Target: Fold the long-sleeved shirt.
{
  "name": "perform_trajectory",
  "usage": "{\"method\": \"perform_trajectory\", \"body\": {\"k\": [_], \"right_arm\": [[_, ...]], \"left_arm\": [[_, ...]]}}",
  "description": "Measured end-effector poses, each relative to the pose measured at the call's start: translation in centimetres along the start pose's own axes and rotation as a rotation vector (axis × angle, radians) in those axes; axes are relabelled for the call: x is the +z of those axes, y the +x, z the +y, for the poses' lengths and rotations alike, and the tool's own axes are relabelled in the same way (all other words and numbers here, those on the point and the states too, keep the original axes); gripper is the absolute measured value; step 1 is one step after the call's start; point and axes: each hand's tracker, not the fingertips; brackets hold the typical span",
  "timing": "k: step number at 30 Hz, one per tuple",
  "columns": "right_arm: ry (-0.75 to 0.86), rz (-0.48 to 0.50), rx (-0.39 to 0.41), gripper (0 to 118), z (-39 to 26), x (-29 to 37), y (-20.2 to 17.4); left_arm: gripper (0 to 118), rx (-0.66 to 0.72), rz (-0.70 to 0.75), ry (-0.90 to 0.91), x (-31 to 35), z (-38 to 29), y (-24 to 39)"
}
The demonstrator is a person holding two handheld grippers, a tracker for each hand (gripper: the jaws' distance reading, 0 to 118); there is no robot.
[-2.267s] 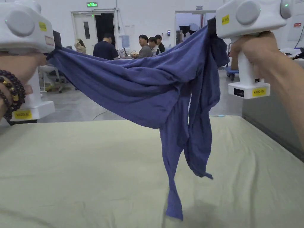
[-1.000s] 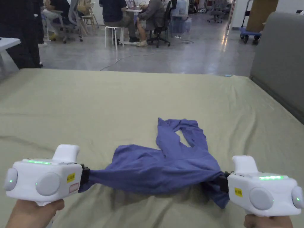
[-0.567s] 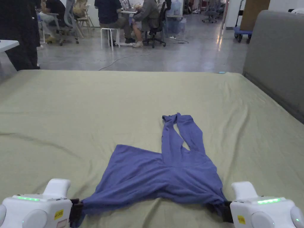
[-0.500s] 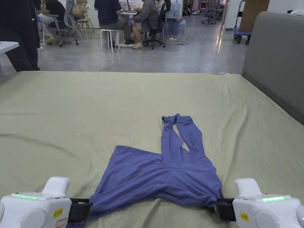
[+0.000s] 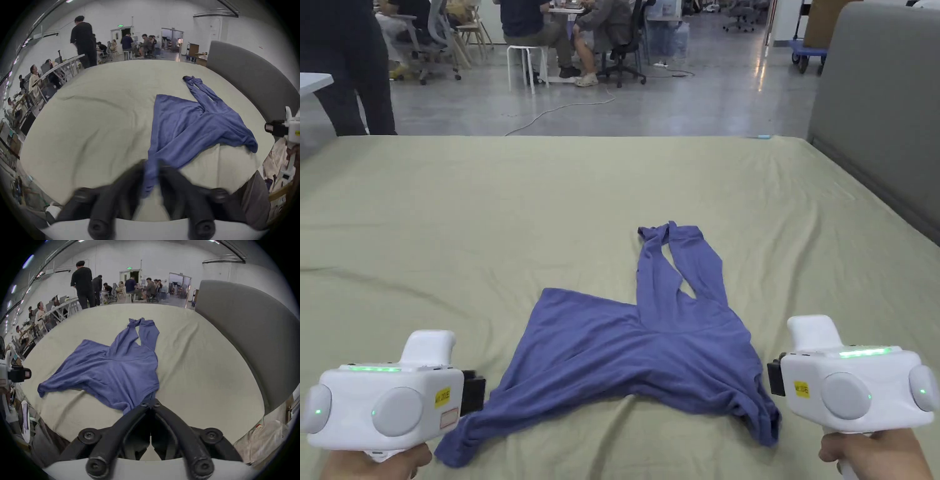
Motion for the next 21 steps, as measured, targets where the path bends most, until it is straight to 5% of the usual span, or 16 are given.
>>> {"method": "perform_trajectory", "body": {"k": [1, 9, 14, 17, 21], "right_arm": [[-0.004, 0.005, -0.001, 0, -0.1, 0.0, -0.1], [-0.044, 0.024, 0.006, 0, -0.8, -1.5, -0.3], [-0.058, 0.02, 0.015, 0, -0.3, -2.3, -0.4], [-0.054, 0.025, 0.019, 0, 1.0, -3.0, 0.3], [-0.022, 0.051, -0.014, 0, 5.5, -5.5, 1.9]], "left_arm": [[116, 0.005, 0.003, -0.022, -0.2, 0.2, -0.4], [111, 0.03, 0.045, -0.181, -4.7, -1.2, -1.6], [82, 0.031, 0.047, -0.204, -7.3, -1.7, -1.3], [11, 0.05, -0.021, -0.124, -6.9, -1.8, -0.7], [4, 0.007, -0.016, -0.13, -6.2, -1.2, 0.4]]}}
